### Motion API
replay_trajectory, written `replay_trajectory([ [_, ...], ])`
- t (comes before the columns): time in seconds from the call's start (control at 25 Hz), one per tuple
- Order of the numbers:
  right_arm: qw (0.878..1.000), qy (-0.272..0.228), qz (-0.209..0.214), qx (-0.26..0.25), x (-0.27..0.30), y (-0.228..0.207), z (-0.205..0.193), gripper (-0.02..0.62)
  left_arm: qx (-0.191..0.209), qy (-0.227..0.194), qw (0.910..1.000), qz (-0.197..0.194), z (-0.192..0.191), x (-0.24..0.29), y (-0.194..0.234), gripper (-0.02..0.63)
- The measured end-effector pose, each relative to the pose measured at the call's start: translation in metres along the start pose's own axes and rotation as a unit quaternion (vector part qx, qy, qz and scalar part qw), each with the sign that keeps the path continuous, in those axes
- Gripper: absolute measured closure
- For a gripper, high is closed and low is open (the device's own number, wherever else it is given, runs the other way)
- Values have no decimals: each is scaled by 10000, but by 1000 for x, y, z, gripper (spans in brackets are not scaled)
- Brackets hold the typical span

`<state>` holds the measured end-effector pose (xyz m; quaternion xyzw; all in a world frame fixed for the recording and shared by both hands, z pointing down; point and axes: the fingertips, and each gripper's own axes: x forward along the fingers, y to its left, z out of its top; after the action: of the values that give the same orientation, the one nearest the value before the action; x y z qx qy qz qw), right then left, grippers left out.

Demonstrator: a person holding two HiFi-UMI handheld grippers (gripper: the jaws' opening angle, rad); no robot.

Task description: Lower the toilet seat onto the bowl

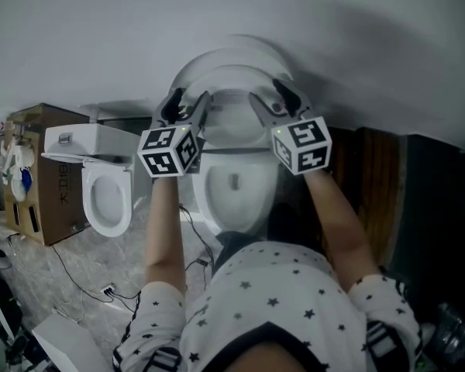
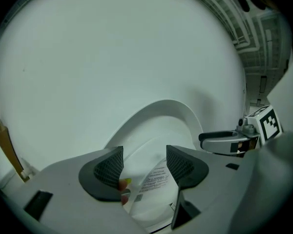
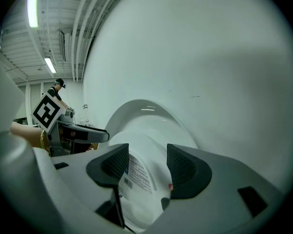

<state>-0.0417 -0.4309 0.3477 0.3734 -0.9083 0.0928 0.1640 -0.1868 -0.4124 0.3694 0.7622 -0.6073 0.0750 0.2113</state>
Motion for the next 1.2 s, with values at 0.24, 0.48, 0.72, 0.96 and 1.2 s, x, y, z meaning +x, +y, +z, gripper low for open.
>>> replay_trajectory([
  [0.24,10000,72,39,16,17,-2,-1,336,78,78,9999,-105,0,15,1,334],
  [0.48,9998,163,5,79,28,-5,-7,330,86,121,9998,-133,-2,26,2,334],
  [0.72,9994,271,38,221,32,-7,-11,330,11,277,9995,-163,-9,30,2,336],
  [0.96,9991,257,56,328,30,-8,-11,330,-42,278,9996,-75,-10,29,1,336],
  [1.2,9987,233,65,441,27,-6,-12,330,-53,270,9996,-51,-12,26,0,337],
])
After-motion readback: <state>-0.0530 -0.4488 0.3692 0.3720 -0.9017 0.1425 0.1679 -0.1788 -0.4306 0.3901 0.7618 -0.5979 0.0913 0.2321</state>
